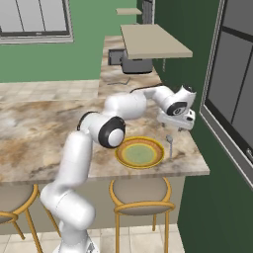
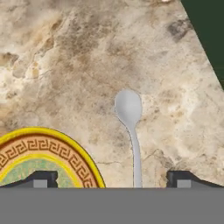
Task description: Take the fork and place it on the left side of the plate. Then take the spoon and place it on the right side of the plate. Make sure they're directly next to the plate.
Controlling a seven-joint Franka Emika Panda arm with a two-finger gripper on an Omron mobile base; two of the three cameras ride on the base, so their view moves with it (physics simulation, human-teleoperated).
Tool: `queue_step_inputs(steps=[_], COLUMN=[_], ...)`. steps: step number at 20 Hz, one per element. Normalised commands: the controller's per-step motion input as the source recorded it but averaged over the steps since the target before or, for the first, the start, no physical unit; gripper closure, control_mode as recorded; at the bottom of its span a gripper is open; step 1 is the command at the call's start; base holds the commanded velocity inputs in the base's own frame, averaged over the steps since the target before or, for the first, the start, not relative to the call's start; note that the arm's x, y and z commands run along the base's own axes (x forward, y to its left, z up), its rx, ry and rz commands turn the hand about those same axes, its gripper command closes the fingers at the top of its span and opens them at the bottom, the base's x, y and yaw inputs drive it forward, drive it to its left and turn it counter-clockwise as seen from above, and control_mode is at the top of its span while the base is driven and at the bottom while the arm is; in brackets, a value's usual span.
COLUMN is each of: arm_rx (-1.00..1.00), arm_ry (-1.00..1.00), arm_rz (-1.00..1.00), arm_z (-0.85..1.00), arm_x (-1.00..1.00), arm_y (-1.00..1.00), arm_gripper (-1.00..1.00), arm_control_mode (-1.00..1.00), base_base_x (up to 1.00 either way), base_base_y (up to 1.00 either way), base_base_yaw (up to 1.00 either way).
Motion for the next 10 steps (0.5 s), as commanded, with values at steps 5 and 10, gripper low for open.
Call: queue_step_inputs(steps=[5, 10], arm_rx=[-0.12, -0.12], arm_ry=[-0.13, -0.34], arm_rz=[-0.19, -0.16], arm_z=[0.16, 0.00], arm_x=[-1.00, -1.00], arm_y=[0.45, 0.70], arm_gripper=[-1.00, -1.00], arm_control_mode=[-1.00, -1.00], base_base_x=[0.00, 0.00], base_base_y=[0.00, 0.00], base_base_yaw=[0.00, 0.00])
